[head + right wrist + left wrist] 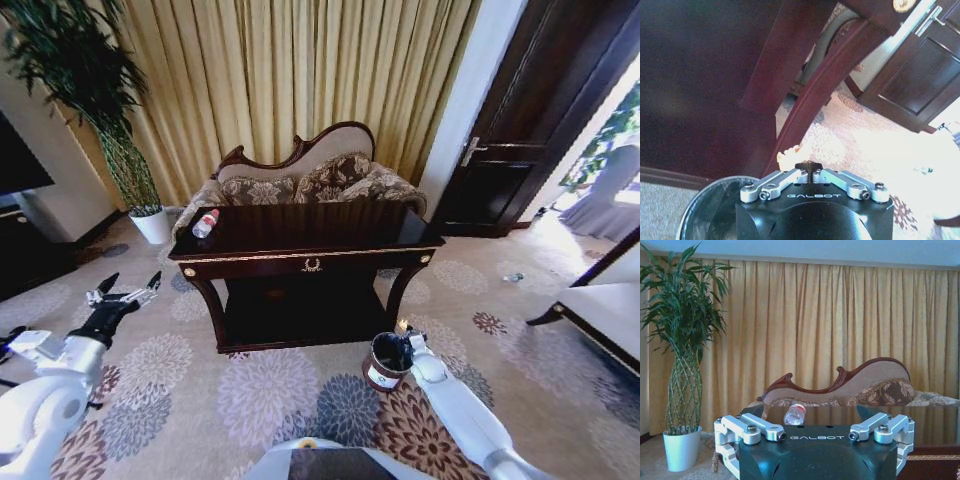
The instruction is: Move to the front of the table and place the trash on the table into the trash bin.
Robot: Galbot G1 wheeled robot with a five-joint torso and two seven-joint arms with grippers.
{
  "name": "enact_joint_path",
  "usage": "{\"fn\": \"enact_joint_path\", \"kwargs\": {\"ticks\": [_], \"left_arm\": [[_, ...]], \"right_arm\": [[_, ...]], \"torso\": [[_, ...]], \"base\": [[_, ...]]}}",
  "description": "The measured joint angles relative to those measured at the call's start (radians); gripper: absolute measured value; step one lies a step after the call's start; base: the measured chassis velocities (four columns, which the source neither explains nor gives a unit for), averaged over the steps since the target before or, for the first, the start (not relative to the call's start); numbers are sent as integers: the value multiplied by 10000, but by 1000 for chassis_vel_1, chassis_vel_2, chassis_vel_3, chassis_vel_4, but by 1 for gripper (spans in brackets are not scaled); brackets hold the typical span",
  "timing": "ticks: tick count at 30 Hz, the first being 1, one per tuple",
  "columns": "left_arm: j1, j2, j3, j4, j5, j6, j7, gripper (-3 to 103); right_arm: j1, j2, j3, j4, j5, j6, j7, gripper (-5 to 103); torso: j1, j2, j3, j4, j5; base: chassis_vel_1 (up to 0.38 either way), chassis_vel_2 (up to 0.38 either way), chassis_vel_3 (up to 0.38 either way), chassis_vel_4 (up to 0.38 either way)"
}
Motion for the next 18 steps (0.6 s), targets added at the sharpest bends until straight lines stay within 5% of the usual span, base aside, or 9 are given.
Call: {"fn": "enact_joint_path", "kwargs": {"ticks": [10,12,18], "left_arm": [[129,-85,-62,-200,26,0,-2,100],[128,-68,-76,-217,6,0,-1,100],[97,-59,-82,-189,-29,-13,13,100]], "right_arm": [[-139,-47,62,450,269,-11,276,40],[-142,-69,62,519,366,-38,319,40],[-268,-181,32,931,588,-170,427,67]], "torso": [[0,0,1,1,-2],[0,0,0,1,-1],[1,0,0,0,-2]], "base": [[0,0,0,0],[0,0,0,0],[0,0,0,0]]}}
